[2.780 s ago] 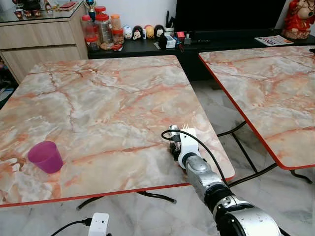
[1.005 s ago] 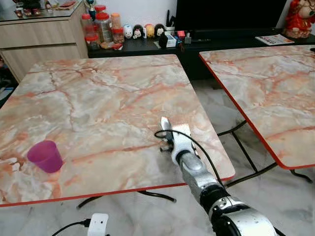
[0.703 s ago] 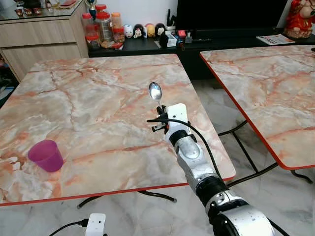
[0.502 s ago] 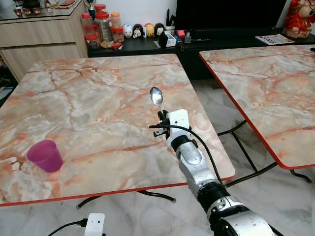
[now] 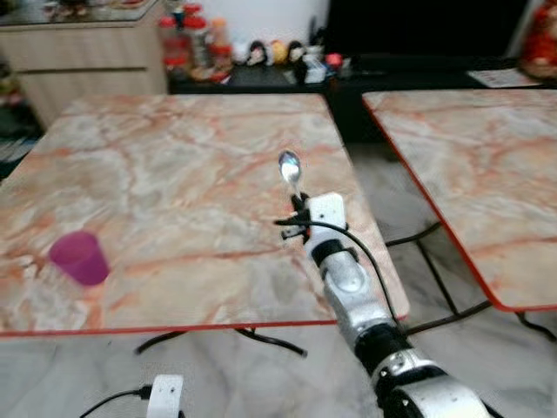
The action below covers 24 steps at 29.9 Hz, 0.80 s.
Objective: Setting the table
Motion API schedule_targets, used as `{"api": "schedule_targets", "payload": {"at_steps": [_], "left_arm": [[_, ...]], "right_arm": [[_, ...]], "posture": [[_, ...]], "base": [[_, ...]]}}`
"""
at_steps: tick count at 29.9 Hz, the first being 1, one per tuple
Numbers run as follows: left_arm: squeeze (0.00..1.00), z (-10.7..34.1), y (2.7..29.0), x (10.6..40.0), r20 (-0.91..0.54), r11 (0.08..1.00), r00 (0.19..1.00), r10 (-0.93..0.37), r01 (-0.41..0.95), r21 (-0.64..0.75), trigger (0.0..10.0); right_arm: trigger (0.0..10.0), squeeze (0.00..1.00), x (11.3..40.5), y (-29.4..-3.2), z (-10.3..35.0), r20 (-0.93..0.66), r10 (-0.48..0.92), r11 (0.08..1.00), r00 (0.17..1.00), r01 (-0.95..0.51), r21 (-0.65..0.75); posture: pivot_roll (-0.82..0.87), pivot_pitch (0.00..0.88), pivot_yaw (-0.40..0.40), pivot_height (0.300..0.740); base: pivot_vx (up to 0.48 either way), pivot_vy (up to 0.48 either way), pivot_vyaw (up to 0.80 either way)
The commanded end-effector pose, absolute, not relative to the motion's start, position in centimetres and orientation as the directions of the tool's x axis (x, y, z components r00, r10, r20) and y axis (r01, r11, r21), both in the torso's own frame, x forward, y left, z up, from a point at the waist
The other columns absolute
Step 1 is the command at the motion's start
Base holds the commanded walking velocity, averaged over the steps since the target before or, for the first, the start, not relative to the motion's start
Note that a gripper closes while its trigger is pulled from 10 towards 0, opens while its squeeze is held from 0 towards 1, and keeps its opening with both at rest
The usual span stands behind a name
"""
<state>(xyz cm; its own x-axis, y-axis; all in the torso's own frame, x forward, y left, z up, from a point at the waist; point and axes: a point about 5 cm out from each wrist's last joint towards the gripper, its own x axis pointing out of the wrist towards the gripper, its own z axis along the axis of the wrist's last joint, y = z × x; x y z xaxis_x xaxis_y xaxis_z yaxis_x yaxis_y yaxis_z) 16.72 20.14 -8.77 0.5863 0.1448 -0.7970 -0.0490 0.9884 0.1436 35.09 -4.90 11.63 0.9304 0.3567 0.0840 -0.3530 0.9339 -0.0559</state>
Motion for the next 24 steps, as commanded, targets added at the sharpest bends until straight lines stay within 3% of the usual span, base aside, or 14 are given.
{"api": "schedule_targets", "payload": {"at_steps": [1,24], "left_arm": [[0.00,-8.74,19.79,16.90,-0.794,0.989,0.592,0.139,-0.046,0.139,10.0],[0.00,-8.90,19.54,16.62,-0.800,0.990,0.586,0.130,-0.040,0.132,10.0]], "right_arm": [[10.0,0.00,35.46,-5.53,12.08,0.097,0.326,0.945,0.940,-0.324,-0.042],[10.0,0.00,35.13,-5.94,11.28,0.067,0.322,0.945,0.944,-0.316,-0.083]], "posture": [[0.03,0.000,-0.016,0.740],[0.02,0.000,-0.018,0.740]], "base": [[0.000,-0.247,0.00],[0.000,-0.326,0.00]]}}
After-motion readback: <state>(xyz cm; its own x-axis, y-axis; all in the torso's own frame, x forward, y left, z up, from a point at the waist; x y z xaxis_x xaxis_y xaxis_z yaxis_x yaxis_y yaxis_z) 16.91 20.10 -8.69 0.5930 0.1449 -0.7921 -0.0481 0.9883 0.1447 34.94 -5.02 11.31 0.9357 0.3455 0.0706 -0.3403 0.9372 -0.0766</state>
